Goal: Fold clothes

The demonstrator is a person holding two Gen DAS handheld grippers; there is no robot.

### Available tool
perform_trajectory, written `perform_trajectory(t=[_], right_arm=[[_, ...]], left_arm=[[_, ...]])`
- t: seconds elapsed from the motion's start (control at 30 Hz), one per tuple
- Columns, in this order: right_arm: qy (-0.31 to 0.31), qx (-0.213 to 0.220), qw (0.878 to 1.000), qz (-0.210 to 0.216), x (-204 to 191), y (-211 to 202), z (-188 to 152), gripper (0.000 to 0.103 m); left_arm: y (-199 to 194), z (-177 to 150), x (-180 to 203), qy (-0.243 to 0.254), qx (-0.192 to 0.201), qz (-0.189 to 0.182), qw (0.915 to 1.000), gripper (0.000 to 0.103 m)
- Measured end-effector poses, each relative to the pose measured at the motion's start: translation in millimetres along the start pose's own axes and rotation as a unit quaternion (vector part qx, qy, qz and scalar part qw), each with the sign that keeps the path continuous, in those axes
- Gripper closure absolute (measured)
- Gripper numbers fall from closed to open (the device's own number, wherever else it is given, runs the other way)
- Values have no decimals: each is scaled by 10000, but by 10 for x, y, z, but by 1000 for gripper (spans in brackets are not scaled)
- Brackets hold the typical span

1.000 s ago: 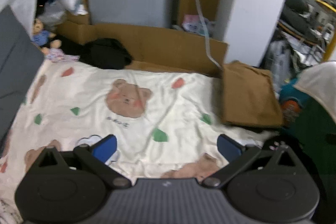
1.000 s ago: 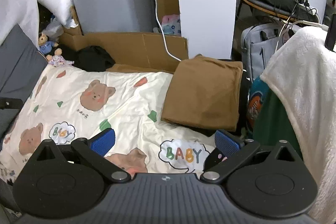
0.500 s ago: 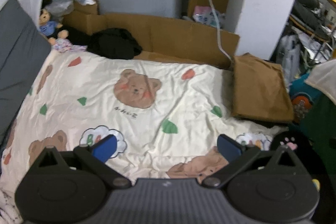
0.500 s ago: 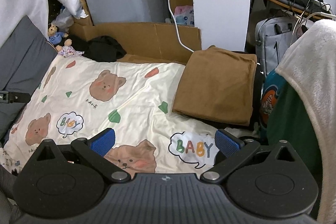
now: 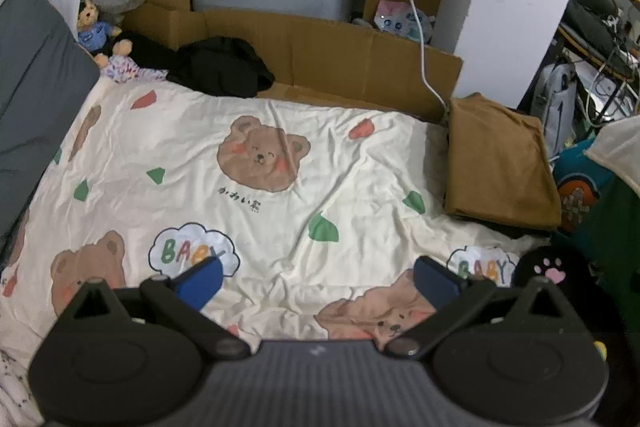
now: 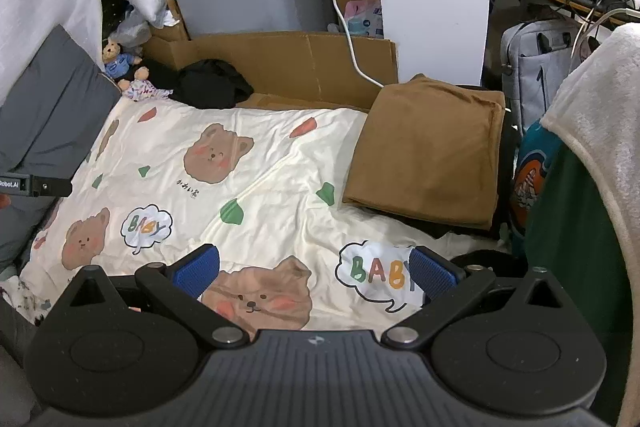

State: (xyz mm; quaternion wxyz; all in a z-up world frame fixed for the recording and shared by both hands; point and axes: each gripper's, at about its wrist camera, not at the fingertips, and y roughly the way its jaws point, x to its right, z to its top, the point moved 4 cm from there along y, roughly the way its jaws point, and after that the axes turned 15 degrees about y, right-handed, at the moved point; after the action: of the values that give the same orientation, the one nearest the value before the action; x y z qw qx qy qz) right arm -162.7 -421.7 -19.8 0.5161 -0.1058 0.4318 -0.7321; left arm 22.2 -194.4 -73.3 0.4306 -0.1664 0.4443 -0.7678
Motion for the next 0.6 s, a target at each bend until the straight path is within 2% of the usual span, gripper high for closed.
perform_trajectory(t=[0.6], right_arm=[[-110,-236,9997,9,76,139,-86,0]], left_arm=[[81,-13,108,73,-153,-137,9998,0]])
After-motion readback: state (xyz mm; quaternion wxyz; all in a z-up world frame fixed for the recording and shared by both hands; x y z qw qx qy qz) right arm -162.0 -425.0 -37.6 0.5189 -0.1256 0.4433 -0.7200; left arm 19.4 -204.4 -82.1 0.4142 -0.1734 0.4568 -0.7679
